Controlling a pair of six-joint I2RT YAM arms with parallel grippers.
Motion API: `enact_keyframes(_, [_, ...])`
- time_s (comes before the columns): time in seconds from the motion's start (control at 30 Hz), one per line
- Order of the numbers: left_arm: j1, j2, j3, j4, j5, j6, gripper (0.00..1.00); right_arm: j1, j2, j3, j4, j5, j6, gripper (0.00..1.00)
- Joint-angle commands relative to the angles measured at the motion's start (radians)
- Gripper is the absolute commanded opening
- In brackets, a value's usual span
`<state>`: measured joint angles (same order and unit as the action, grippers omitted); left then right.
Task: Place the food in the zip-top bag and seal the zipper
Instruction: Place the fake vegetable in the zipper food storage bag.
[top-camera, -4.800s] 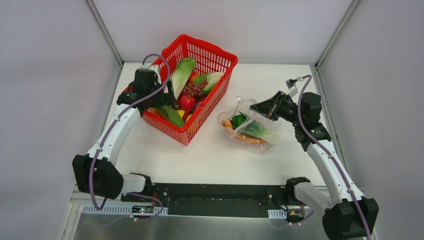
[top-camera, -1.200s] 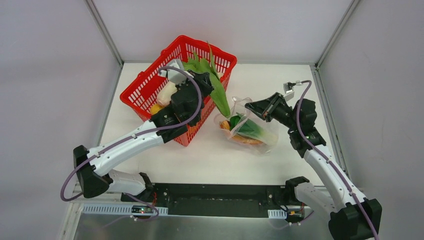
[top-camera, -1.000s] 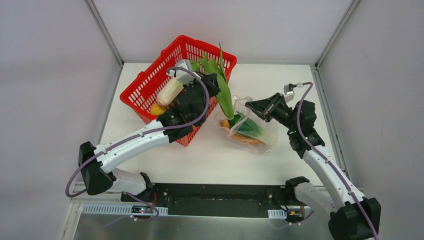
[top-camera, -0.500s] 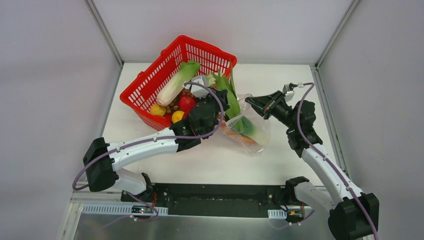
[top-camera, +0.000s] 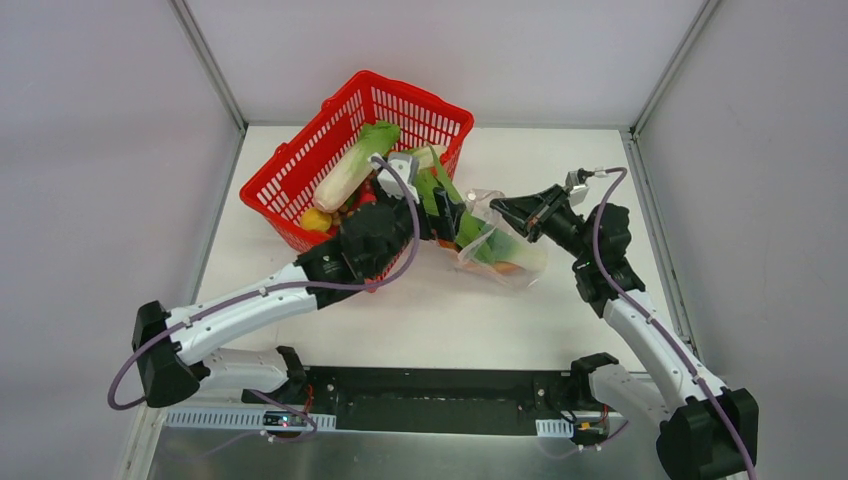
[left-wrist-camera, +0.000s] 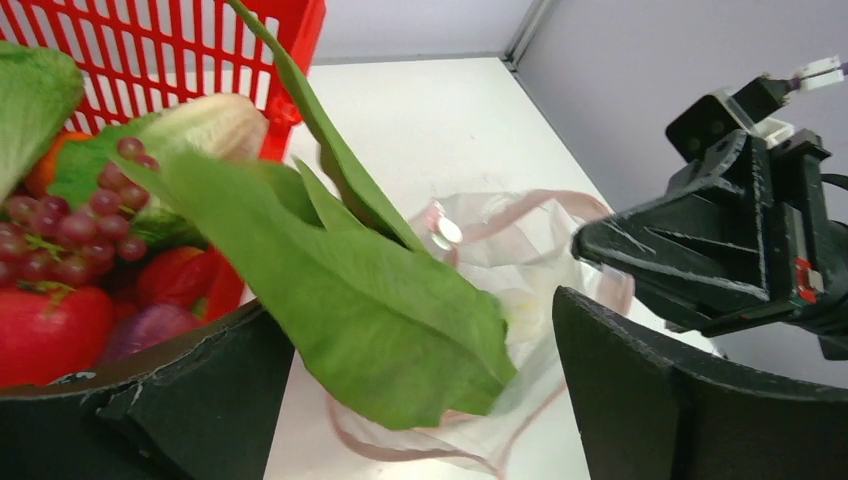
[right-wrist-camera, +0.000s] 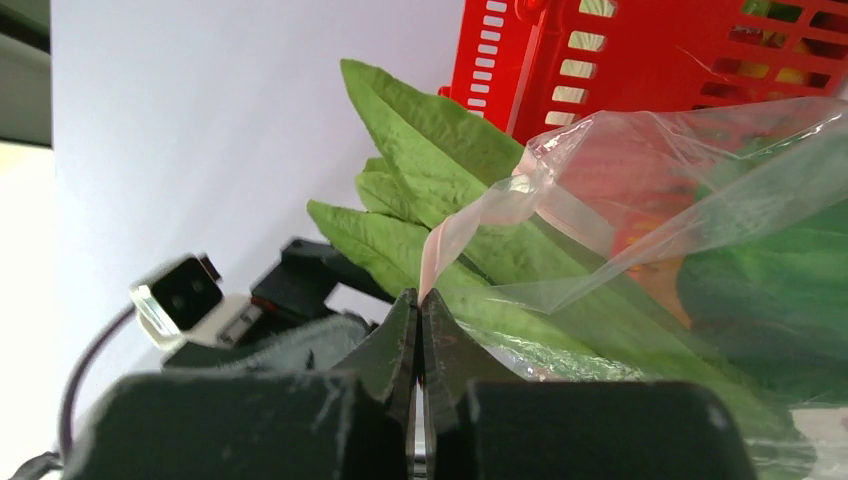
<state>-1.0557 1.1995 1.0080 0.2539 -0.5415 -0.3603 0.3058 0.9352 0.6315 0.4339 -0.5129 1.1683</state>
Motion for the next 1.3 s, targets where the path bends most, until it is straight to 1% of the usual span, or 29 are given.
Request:
enact_keyframes(0.0, [0.131, -0.062, 0.113, -0.225, 0.329, 0.074, 0.99, 0.005, -0.050, 0.060, 0.035, -0.060, -0.096, 0.00])
enact_keyframes(0.03, [0.171, -0.052, 0.144, -0.286, 0.437, 0.089, 0.99, 0.004, -0.052, 0.061, 0.029, -0.069, -0.105, 0.00])
enact_keyframes(0.1, [0.225, -0.018, 0.239, -0.454, 0.583, 0.132, 0.99, 0.005, -0.052, 0.067, 0.013, -0.087, -0.123, 0.00])
enact_keyframes(0.2, [0.240, 0.037, 0.379, -0.686, 0.689, 0.260, 0.99, 0.005, -0.044, 0.075, -0.004, -0.118, -0.148, 0.00])
enact_keyframes(0.27, [0.240, 0.081, 0.493, -0.859, 0.715, 0.356, 0.99, 0.005, -0.041, 0.078, -0.014, -0.127, -0.161, 0.00])
enact_keyframes(0.3, [0.240, 0.093, 0.521, -0.917, 0.712, 0.412, 0.99, 0.004, -0.041, 0.078, -0.015, -0.132, -0.167, 0.00])
enact_keyframes(0.37, [0.240, 0.094, 0.546, -0.997, 0.727, 0.547, 0.99, 0.005, -0.042, 0.081, -0.017, -0.149, -0.182, 0.00])
enact_keyframes(0.47, [0.240, 0.103, 0.627, -1.120, 0.711, 0.712, 0.99, 0.005, -0.038, 0.099, -0.053, -0.182, -0.230, 0.00])
enact_keyframes(0.53, [0.240, 0.110, 0.668, -1.212, 0.769, 0.859, 0.99, 0.005, -0.037, 0.111, -0.072, -0.217, -0.271, 0.00])
enact_keyframes(0.63, [0.240, 0.137, 0.710, -1.226, 0.800, 0.982, 0.99, 0.005, -0.044, 0.125, -0.094, -0.274, -0.356, 0.00])
enact_keyframes(0.73, [0.241, 0.182, 0.769, -1.257, 0.904, 1.072, 0.99, 0.005, -0.054, 0.160, -0.188, -0.313, -0.463, 0.00])
enact_keyframes(0.83, [0.240, 0.199, 0.796, -1.202, 0.950, 1.093, 0.99, 0.005, -0.070, 0.185, -0.278, -0.327, -0.545, 0.00])
enact_keyframes(0.87, [0.240, 0.203, 0.795, -1.190, 0.989, 1.117, 0.99, 0.004, -0.076, 0.189, -0.297, -0.319, -0.562, 0.00])
enact_keyframes(0.93, [0.239, 0.225, 0.795, -1.208, 1.043, 1.167, 0.99, 0.005, -0.087, 0.192, -0.326, -0.304, -0.573, 0.00])
enact_keyframes(1.13, [0.222, 0.345, 0.917, -1.460, 1.039, 1.278, 0.99, 0.005, -0.107, 0.178, -0.352, -0.296, -0.598, 0.00])
enact_keyframes(1.27, [0.209, 0.358, 0.922, -1.452, 1.033, 1.283, 0.99, 0.005, -0.108, 0.173, -0.348, -0.299, -0.593, 0.00])
